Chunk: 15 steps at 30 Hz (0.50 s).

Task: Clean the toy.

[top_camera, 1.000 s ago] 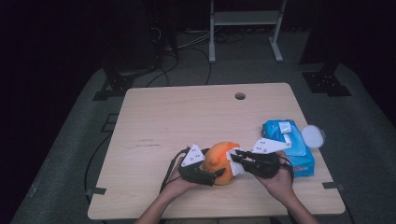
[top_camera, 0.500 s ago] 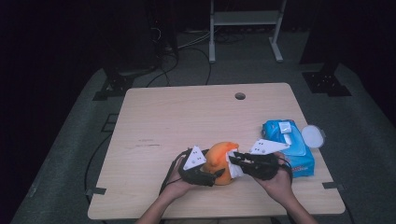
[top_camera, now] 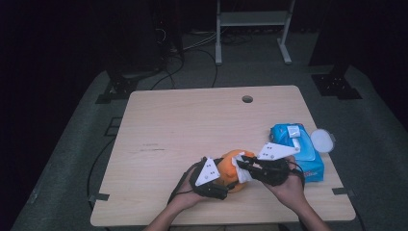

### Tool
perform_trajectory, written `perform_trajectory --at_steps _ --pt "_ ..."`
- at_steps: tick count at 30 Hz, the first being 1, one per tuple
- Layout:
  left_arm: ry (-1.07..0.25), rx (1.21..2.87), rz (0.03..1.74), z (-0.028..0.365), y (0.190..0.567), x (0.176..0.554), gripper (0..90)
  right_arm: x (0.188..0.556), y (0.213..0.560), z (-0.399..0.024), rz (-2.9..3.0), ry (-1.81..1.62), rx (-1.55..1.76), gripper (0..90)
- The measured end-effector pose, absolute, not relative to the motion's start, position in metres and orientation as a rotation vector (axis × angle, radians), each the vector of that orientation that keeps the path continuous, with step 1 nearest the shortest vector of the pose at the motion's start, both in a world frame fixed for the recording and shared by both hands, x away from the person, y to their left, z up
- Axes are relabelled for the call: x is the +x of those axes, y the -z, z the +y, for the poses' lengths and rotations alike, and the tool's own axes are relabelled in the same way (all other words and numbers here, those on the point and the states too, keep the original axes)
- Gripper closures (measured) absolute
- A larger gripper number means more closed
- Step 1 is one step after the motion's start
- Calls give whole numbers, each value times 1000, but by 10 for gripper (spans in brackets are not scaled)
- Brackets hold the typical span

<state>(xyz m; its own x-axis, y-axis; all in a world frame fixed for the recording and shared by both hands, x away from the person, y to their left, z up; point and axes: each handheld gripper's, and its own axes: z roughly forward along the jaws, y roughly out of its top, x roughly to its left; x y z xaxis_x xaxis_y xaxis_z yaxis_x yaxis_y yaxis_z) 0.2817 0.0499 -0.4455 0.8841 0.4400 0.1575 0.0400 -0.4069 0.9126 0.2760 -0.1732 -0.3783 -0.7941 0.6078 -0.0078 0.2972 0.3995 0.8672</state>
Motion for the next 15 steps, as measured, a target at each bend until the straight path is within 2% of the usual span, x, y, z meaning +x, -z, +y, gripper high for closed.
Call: perform_trajectory --at_steps 7,12,15 --pt "-543 1984 292 44 446 270 179 267 375 -159 2381 -1362 704 772" --pt "-573 1993 221 38 447 264 179 281 376 -176 2327 -1260 770 773" --pt "-588 1994 145 34 449 260 176 280 373 -180 2403 -1319 817 771"
